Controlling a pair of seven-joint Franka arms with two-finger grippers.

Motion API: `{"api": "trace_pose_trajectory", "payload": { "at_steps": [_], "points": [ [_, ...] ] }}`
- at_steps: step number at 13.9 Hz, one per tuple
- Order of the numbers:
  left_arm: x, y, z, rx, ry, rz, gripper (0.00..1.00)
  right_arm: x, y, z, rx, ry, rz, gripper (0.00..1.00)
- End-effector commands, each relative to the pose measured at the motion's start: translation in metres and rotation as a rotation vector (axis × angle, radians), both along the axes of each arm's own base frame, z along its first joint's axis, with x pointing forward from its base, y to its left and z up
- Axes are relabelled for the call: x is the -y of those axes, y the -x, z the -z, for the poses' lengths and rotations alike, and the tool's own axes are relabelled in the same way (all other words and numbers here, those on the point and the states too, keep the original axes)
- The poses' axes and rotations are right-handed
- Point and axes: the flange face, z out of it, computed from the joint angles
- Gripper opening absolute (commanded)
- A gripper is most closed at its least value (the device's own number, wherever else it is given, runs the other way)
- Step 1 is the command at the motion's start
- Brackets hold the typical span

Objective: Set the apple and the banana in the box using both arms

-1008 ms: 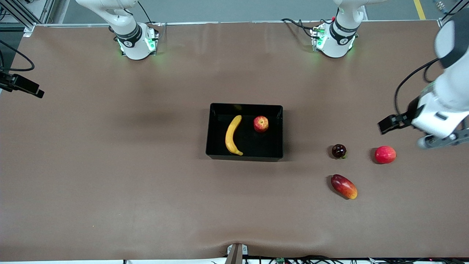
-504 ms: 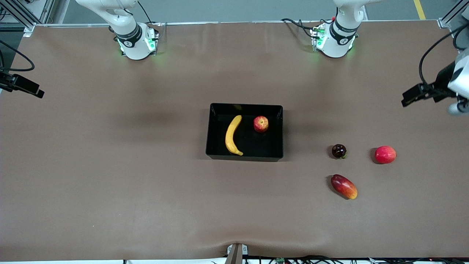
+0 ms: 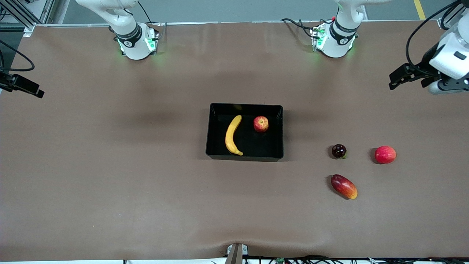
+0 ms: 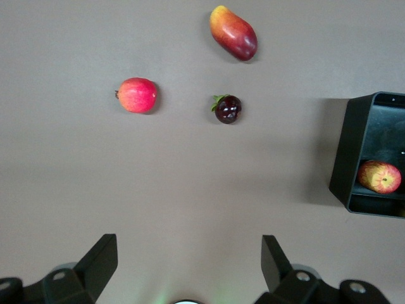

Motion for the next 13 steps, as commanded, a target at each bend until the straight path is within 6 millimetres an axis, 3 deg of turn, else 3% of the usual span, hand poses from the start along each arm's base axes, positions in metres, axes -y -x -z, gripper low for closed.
{"api": "trace_pose_trajectory", "payload": {
  "at_steps": [1, 2, 7, 10, 13],
  "points": [
    [-0.002, 0.014, -0.009, 0.001, 0.001, -0.003, 1.0, 0.003, 0.0, -0.002, 0.0, 0.003, 0.013, 1.0],
    [0.002, 0.02, -0.021, 0.021, 0.0, 0.0, 1.0, 0.003, 0.0, -0.002, 0.0, 0.003, 0.011, 1.0],
    [0.006, 0.018, -0.033, 0.039, -0.012, 0.022, 1.0, 0.005, 0.0, -0.002, 0.001, 0.003, 0.016, 1.0],
    [0.019, 0.006, -0.033, 0.043, -0.011, 0.045, 1.0, 0.005, 0.0, -0.002, 0.001, 0.003, 0.016, 1.0],
    [0.02, -0.007, -0.036, 0.044, -0.011, 0.047, 1.0, 0.005, 0.0, -0.001, 0.0, 0.003, 0.016, 1.0]
  ]
}}
